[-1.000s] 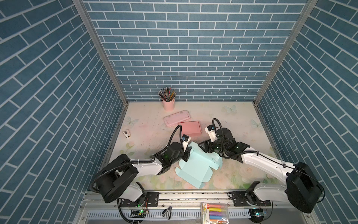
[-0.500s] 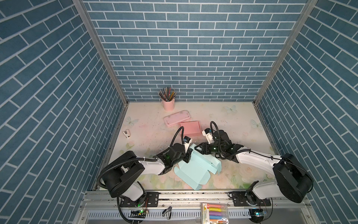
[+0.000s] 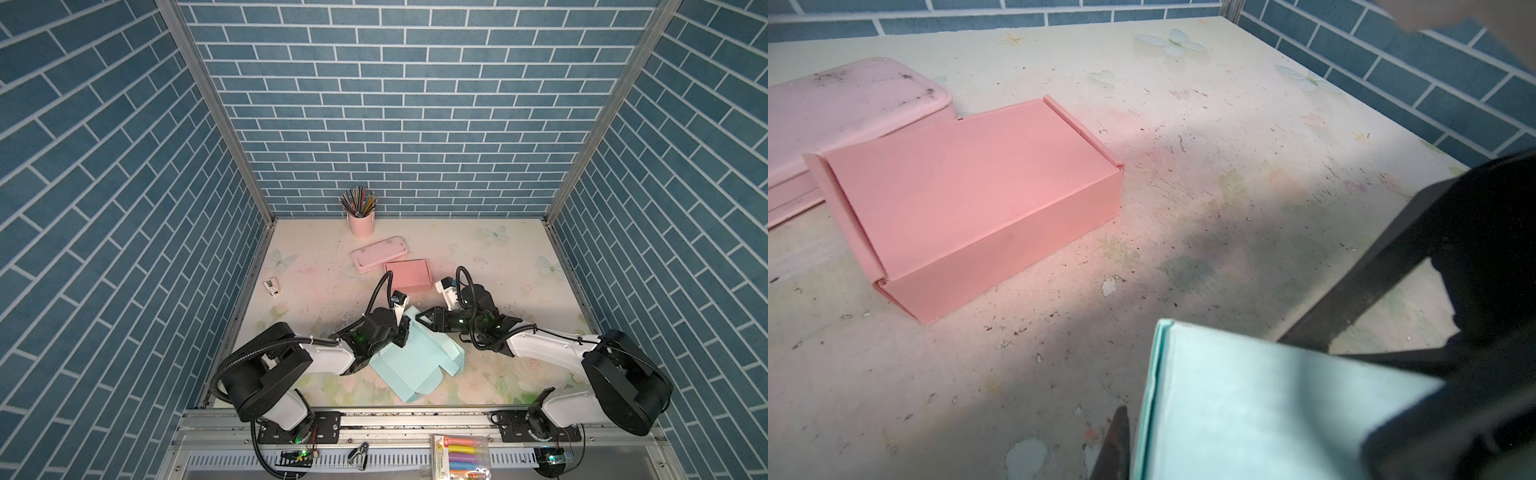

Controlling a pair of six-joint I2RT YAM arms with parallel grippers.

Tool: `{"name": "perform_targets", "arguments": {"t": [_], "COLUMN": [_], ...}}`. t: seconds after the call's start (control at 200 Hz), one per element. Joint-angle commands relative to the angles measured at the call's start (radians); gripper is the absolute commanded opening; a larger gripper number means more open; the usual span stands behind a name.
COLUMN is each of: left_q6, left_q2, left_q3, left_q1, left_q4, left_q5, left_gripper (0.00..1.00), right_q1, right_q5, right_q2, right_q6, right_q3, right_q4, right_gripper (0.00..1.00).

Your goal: Fold the paper box

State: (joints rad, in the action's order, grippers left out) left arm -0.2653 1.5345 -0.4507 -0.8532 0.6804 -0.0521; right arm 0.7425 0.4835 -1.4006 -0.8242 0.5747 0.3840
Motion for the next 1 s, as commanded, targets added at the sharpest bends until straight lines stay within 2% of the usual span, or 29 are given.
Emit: {"name": "perform_targets", "arguments": {"t": [0.0,0.415,0.685,0.995], "left_q6": [-0.023,-0.026,-0.025,-0.023], "left_q2": [0.018,0.014,0.017,0.024], "left_q3": [0.004,0.042,0.071,0.094], "left_q1": [0.002,-0.002,-0.002,-0.004], "left_q4": [0.072,0.102,0.112,0.124], "left_q5": [-0.044,-0.002,-0.002,-0.005], "left_gripper": [0.14,0.19,0.25,0.25], "right_q1": [0.032,0.037,0.034,0.026], "right_q5": [0.100,0.004,-0.011,-0.022], "right_q2": [0.026,0.000,0.011,0.027], "right_q6": [-0.071,-0.049,-0.029,-0.021], "right_q3": [0.009,-0.004,-0.012,-0.019], "right_q4": [0.030,-0.008,-0.039,-0.054], "right_gripper": [0.46,0.40,0.39,0.39]}}
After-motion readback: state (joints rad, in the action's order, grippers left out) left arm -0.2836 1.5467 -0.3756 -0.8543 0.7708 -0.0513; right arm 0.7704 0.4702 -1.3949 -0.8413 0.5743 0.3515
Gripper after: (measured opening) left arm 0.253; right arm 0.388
